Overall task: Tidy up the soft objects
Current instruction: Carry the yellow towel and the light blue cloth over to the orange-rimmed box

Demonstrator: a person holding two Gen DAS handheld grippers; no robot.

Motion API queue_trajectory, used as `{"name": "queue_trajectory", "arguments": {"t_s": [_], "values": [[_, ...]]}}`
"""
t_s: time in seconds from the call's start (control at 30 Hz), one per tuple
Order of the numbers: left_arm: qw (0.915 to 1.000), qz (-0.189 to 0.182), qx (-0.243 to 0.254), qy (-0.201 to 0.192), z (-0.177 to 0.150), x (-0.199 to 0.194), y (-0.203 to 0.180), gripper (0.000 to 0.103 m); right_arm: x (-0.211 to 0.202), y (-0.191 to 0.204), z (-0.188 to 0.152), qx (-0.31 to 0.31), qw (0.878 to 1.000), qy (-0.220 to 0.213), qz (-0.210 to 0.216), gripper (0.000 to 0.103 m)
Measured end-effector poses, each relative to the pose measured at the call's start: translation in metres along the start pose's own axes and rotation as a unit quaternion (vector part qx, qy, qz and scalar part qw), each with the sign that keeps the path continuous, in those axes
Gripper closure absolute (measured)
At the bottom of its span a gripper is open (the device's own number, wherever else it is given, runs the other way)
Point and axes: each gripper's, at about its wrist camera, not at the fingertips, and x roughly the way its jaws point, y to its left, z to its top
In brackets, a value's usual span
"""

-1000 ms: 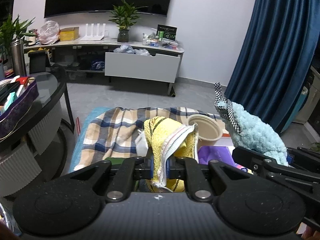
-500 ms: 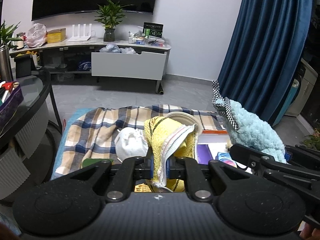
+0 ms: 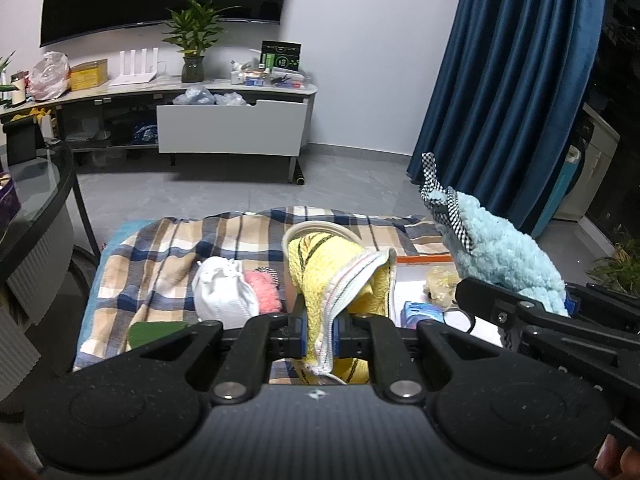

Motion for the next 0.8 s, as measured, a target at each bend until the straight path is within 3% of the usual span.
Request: {"name": "queue_trajectory", "arguments": {"t_s": [0.8], "values": [[0.9984, -0.045, 0.032, 0.016, 0.001, 0.026, -0.047, 0.089, -0.015, -0.052, -0.008, 0.031, 0.998, -0.004, -0.052, 0.060]]}}
